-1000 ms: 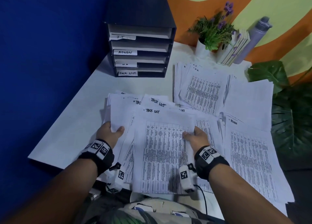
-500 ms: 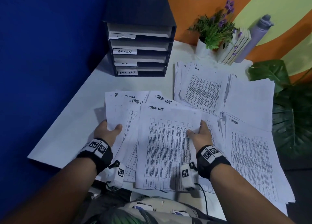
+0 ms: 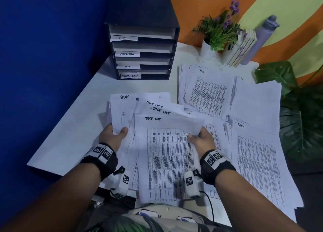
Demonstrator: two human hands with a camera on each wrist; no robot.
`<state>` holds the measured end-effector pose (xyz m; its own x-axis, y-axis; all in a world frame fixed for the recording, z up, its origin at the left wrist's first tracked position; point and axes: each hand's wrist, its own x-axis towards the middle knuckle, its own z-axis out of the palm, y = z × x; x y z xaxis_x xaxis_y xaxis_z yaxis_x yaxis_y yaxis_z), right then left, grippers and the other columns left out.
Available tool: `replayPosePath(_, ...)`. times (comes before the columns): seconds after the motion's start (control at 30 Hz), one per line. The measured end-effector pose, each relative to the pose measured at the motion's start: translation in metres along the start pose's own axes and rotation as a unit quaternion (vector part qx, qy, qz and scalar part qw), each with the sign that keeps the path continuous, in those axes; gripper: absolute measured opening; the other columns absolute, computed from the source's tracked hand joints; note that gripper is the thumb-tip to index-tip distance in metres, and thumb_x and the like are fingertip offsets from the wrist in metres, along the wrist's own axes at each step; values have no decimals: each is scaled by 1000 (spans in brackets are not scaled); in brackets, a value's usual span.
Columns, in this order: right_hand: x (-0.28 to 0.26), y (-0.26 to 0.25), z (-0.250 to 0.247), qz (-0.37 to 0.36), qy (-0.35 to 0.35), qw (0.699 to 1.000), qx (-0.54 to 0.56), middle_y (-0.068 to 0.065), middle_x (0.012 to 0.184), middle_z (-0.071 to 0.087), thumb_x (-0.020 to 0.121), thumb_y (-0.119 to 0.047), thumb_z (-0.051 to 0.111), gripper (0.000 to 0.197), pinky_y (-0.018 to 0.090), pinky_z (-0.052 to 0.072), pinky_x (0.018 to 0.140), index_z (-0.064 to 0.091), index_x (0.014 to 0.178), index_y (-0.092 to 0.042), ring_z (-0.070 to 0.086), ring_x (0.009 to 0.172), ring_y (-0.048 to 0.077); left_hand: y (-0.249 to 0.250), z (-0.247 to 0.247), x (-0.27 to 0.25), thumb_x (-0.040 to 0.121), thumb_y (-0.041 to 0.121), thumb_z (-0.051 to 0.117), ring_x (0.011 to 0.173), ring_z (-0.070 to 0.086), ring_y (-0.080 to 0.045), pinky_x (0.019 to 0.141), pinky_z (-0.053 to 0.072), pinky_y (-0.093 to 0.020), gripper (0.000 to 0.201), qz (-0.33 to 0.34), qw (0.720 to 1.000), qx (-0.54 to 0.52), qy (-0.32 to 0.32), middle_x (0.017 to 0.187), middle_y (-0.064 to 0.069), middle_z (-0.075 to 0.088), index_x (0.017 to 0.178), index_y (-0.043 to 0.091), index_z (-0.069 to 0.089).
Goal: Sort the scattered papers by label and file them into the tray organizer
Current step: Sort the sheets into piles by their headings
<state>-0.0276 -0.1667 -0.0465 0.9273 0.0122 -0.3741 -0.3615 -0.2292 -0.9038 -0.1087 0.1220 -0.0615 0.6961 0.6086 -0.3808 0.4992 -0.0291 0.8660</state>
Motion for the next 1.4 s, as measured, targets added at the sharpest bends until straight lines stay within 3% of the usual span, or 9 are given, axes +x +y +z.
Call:
replayPosePath(0.23,-4,-8,-2,-2,13,1000,8,7,99,69,86,-2,64,27,40,52,91,64,103,-23,64,100,28,9,1,-3,93,-1,50,112,52,-18,97,40,-29,63,9,1000,16,16,136,0,50,147,24,28)
replayPosePath(0.4,-10,-39,2,-52,14,998,46,-5,106,70,89,-7,63,28,33,52,88,65,111,-25,64,103,18,28,7,-14,98,29,48,145,15,-15,116,18,-32,65,139,985,97,-4,159,-1,14,153,19,14)
replayPosePath(0.53,-24,-82,12,-147,37,983,98,-10,107,70,91,-5,60,32,25,51,91,59,107,-32,65,102,5,60,14,-29,97,34,49,122,48,-4,101,36,-24,38,185,976,-25,-111,134,12,51,134,30,39)
replayPosePath(0.67,-47,-116,25,-262,59,954,132,-11,97,61,92,3,55,35,12,48,76,48,102,-30,60,85,-7,90,18,-37,99,26,49,66,49,13,63,41,-17,20,259,963,-81,-1,80,12,52,82,31,40)
replayPosePath(0.77,-60,-112,32,-295,49,950,86,-12,94,59,91,1,56,37,18,52,69,42,104,-31,59,79,-7,92,13,-34,95,44,52,73,52,8,70,46,-22,14,279,952,-121,24,85,14,55,88,37,43)
replayPosePath(0.93,-64,-72,38,-241,11,965,-104,-12,103,60,92,-17,55,42,51,55,78,32,123,-35,64,89,17,68,15,-31,92,19,62,111,56,-12,96,43,-31,35,198,976,-81,-30,119,11,60,116,39,46)
replayPosePath(1.07,-68,-70,37,-206,-26,967,-149,-5,114,57,98,-21,48,41,44,51,93,28,134,-18,61,98,17,61,23,-38,98,14,50,119,53,-23,99,39,-33,42,159,987,-13,-18,130,-4,56,139,15,41)
replayPosePath(1.2,-66,-95,20,-134,-22,989,-51,-26,119,39,100,-23,48,44,24,36,101,29,140,-20,46,107,-10,72,36,-33,99,18,48,119,55,-26,105,42,-41,38,133,990,-48,-8,131,-9,57,136,15,42)
replayPosePath(1.4,-37,-84,-37,-63,123,990,-32,10,146,42,98,-10,50,52,23,36,94,32,146,-12,45,112,9,66,63,-26,94,14,55,113,54,-14,87,47,-27,44,166,984,4,-59,129,4,51,135,26,42)
